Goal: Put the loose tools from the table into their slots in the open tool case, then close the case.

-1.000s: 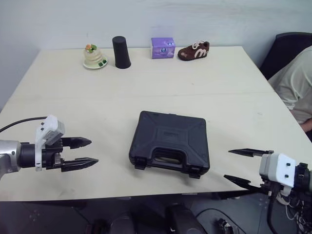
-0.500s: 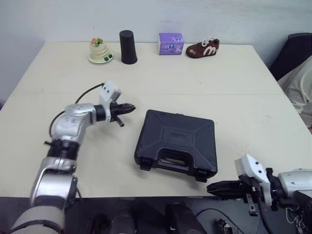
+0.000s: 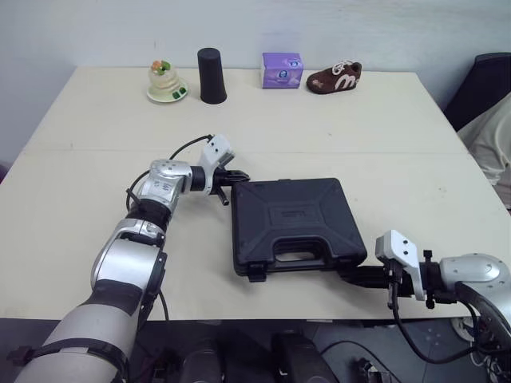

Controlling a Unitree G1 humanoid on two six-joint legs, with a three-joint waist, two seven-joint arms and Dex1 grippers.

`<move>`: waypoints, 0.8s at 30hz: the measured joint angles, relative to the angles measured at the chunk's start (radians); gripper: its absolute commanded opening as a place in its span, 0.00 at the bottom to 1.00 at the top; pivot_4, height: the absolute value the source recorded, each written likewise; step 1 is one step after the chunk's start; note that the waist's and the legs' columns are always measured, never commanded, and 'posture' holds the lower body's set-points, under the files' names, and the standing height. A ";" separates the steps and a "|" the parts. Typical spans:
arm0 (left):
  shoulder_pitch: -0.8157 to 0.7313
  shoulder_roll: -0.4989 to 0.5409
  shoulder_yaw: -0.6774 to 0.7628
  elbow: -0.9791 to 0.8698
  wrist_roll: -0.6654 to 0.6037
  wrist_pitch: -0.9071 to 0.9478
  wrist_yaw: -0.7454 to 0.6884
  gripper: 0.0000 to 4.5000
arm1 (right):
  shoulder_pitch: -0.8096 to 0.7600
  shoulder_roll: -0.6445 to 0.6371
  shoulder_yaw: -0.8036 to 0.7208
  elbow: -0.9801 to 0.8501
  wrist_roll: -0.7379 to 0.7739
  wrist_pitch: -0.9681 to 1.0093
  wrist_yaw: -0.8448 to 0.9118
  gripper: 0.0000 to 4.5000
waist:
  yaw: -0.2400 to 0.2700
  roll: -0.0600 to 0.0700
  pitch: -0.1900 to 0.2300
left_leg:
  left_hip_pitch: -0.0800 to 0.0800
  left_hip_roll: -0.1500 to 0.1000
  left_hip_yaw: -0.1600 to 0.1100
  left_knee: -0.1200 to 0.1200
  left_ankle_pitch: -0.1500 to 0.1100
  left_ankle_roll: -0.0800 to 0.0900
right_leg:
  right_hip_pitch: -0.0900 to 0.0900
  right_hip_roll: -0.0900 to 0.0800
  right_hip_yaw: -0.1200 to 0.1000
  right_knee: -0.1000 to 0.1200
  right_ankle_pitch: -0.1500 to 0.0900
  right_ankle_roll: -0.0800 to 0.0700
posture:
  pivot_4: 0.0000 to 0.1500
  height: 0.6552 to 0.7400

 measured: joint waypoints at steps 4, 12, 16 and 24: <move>0.064 0.047 0.000 -0.117 -0.007 0.045 -0.121 0.01 | -0.060 -0.005 0.003 0.080 -0.062 -0.038 0.016 0.00 | -0.005 0.000 0.000 | -0.001 0.001 0.001 0.000 0.000 0.000 | -0.002 0.001 0.001 0.001 0.000 0.000 | 1.00 0.88; 0.386 0.208 -0.021 -0.748 -0.092 0.322 -0.302 0.01 | -0.249 0.097 0.009 0.200 -0.170 -0.098 -0.056 0.00 | -0.024 0.003 0.001 | 0.000 0.003 0.000 0.000 0.002 -0.003 | -0.003 -0.001 0.001 0.007 -0.001 -0.002 | 1.00 0.88; 0.456 0.212 -0.043 -0.898 -0.112 0.391 -0.287 0.01 | -0.267 0.111 0.013 0.176 -0.190 -0.096 -0.068 0.00 | -0.014 0.004 0.002 | 0.000 0.003 -0.002 0.003 0.002 -0.003 | -0.003 -0.001 0.000 0.009 -0.001 -0.002 | 1.00 0.88; 0.315 0.246 -0.015 -0.862 -0.152 0.465 -0.264 0.01 | -0.179 0.076 -0.053 0.153 -0.199 -0.067 -0.093 0.00 | 0.000 0.004 0.002 | -0.002 0.001 -0.002 0.007 0.001 -0.002 | -0.003 0.000 0.000 0.010 -0.001 -0.002 | 1.00 0.88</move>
